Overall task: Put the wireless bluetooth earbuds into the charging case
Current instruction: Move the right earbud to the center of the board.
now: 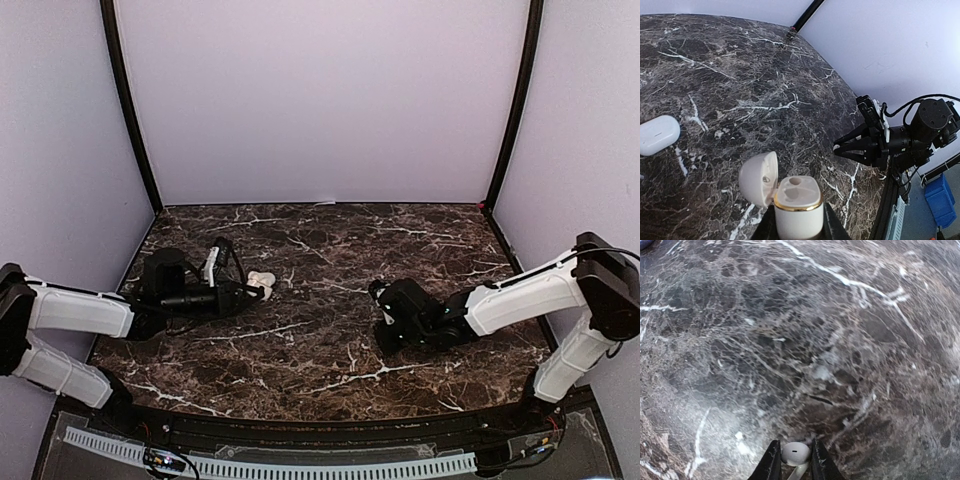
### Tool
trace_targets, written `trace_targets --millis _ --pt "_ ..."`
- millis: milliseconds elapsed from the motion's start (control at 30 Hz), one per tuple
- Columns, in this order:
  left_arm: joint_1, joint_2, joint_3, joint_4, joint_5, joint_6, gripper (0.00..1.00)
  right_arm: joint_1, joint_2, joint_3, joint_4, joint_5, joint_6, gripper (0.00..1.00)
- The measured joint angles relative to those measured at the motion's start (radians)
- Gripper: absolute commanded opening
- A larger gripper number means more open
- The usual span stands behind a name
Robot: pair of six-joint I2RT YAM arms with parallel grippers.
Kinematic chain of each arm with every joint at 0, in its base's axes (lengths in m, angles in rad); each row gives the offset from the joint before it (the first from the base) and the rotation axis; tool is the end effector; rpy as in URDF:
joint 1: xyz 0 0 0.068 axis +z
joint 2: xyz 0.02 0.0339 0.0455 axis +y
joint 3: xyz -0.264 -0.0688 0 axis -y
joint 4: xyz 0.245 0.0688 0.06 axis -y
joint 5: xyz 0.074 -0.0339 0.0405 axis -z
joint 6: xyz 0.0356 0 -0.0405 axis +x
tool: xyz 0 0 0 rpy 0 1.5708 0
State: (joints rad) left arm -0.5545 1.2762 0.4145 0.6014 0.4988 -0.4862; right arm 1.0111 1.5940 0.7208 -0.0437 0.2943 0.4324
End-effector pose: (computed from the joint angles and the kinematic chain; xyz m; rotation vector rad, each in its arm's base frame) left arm 0.2037 -0.1462 0.1922 0.4435 1.9163 -1.1641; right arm 0.1655 0.2447 0.1424 -0.5810 2.3832 0.2763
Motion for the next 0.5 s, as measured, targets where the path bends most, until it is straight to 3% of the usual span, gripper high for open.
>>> trace_targets --millis 200,333,500 --pt "-0.033 0.126 0.061 0.064 0.024 -0.008 0.12 0.000 -0.035 -0.051 -0.036 0.018 0.154 0.25" --pt "-0.065 0.204 0.115 0.088 0.046 -0.013 0.12 0.000 -0.035 -0.051 -0.046 0.018 0.214 0.44" --pt "-0.085 0.259 0.158 0.122 0.080 -0.019 0.12 -0.002 -0.070 -0.056 -0.080 0.010 0.235 0.45"
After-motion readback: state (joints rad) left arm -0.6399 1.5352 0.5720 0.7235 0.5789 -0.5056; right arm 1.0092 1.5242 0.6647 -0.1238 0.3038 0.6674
